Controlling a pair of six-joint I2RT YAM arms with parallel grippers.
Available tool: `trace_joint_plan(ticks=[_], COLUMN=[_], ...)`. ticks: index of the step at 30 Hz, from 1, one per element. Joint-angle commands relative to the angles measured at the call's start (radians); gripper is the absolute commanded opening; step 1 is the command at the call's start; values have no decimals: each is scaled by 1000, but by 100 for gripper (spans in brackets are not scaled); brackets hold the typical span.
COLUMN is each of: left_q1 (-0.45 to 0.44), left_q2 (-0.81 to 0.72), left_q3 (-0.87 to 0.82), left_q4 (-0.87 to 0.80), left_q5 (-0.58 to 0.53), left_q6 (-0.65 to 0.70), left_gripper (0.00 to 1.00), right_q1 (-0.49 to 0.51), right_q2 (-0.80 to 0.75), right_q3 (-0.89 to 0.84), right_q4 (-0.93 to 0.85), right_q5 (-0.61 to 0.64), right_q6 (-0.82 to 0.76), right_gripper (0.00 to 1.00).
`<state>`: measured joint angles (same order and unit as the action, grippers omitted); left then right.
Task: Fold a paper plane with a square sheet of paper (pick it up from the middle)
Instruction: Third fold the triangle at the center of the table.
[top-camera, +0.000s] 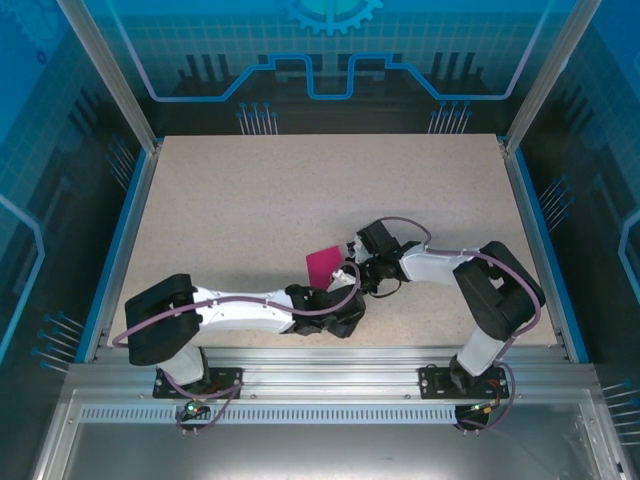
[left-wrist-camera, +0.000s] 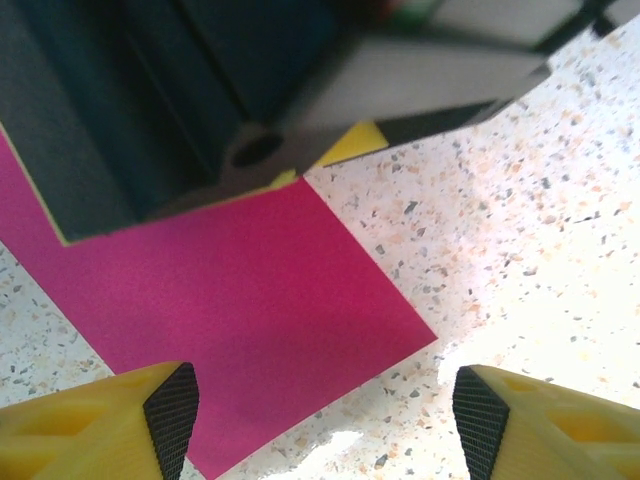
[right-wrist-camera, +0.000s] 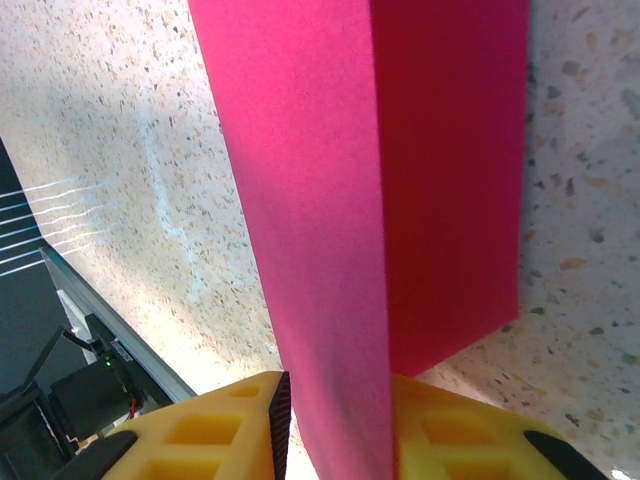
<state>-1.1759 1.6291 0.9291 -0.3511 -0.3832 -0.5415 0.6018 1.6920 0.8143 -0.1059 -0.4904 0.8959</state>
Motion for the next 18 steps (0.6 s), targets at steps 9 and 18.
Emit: trace_joint_plan(ticks=[9, 18], left_q1=[-7, -4], left_q2=[9, -23], left_q3=[35, 15], left_q4=[-63, -53], left_q5=[-87, -94], left_q6=[21, 26], left_gripper=[46, 27], right_q1=[-19, -25], right_q2=[20, 18], right_q3=[34, 44], right_q4=[-26, -51], right_q5=[-19, -8], right_q6=[-17, -28], right_gripper=[28, 29])
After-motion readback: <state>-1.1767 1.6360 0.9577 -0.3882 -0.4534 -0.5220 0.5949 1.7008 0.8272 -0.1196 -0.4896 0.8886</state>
